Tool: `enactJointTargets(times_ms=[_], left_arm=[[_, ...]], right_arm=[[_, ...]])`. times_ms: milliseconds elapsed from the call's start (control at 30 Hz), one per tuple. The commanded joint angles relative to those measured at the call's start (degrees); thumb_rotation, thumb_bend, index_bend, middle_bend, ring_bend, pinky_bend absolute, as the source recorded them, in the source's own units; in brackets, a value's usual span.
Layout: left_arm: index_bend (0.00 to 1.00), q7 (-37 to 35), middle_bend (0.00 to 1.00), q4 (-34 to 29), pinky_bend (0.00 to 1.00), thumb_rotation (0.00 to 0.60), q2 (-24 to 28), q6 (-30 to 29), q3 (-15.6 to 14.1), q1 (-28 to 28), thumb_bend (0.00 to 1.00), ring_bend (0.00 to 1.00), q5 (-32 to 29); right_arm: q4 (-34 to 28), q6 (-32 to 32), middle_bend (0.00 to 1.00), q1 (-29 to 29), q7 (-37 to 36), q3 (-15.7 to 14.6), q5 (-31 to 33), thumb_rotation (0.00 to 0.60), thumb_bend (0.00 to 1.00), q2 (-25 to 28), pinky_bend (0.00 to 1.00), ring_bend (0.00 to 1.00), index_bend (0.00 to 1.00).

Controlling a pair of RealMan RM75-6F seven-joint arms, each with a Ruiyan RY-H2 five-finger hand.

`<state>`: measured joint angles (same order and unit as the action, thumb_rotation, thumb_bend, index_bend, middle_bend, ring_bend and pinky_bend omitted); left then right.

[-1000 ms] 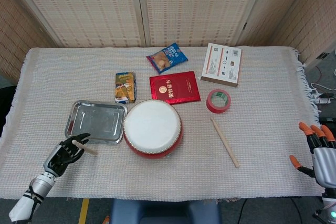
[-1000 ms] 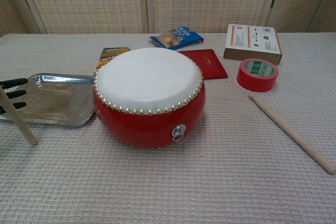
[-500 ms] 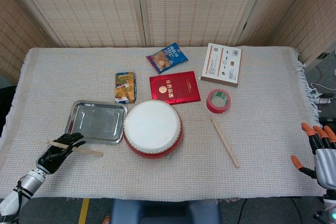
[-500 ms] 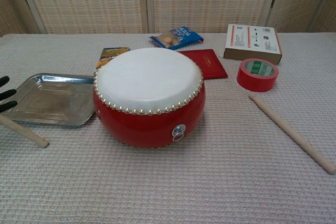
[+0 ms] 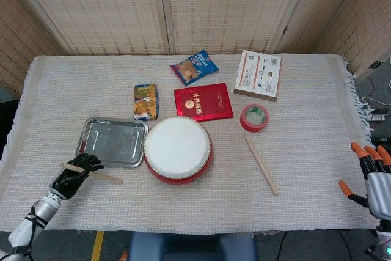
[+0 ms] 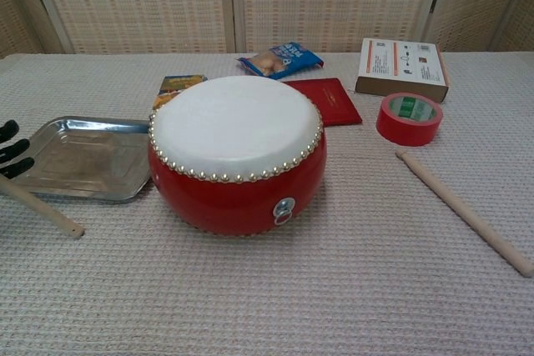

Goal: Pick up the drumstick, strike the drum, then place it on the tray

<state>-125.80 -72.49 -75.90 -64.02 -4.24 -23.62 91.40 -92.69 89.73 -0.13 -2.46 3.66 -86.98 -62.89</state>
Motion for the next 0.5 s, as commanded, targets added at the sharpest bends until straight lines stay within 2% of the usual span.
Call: enactJointTargets(times_ms=[33,200,300,500], left_arm=[[0.52,8.2,0.46,-6.0,0.39,0.600,-0.2,4.7,3.0,-1.5,0.38,0.38,-6.0],[0.52,14.6,0.48,-8.8,0.41,0.600,-0.7,7.5,4.7,-2.6,0.38,0.40,-8.4],[0.53,16.6,0.51,-9.7,0.44,0.600,-1.1,8.6,5.4,-3.0,0.38,0.43,-9.2],[0.55,18.7,0.52,-10.7,0.47,0.600,-2.1,9.9,5.6,-3.5,0.38,0.44,-8.2]], right_arm=[[0.0,0.1,0.17,-0.1,-0.1,0.0,0.1,0.600,0.25,0.1,0.01,0.00,0.07],[0.3,0.1,0.17,-0.3,-0.5,0.0,0.4,0.600,0.25,0.1,0.01,0.00,0.07],[0.5,0.0,0.17,-0.3,-0.8,0.0,0.6,0.600,0.25,0.1,0.01,0.00,0.07],[0.9,-0.1,0.17,-0.2,-1.1,0.1,0.6,0.600,0.25,0.1,0.01,0.00,0.07]])
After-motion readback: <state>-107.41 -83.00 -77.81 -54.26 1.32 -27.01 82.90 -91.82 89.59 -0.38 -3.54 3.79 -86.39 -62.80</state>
